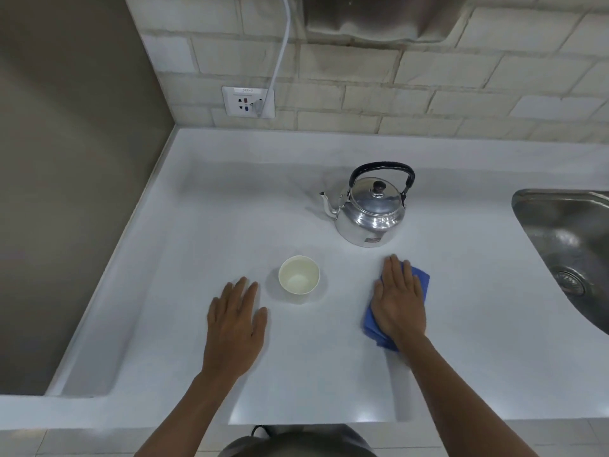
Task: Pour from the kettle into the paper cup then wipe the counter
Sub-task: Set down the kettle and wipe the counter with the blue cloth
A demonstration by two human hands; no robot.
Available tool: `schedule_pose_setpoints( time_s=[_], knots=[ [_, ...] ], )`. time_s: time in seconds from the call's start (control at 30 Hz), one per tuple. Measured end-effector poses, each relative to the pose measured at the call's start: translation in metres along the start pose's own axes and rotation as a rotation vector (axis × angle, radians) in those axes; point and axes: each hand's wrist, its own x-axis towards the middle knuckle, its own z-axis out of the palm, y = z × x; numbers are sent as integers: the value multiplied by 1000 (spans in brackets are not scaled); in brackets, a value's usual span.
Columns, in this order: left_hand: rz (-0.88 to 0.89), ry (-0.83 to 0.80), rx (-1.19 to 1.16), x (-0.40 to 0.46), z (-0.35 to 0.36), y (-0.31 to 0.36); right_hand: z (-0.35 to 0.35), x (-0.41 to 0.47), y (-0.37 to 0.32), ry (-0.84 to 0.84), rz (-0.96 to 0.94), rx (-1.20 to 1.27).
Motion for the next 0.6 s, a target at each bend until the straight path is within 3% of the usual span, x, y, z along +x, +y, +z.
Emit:
schedule_pose_setpoints(
  time_s=[0.1,0.23,0.5,0.6],
  knots=[
    [-9,6,31,-2,7,-1,4,10,-26,-23,-28,9],
    [-32,10,33,0,13,-5,8,-9,-29,-54,-300,-2],
    [-62,7,72,-1,17,-7,20,-28,-37,-31,-108,70],
    [-65,1,84,1,17,-8,21,-12,-56,-46,-194,24]
  ],
)
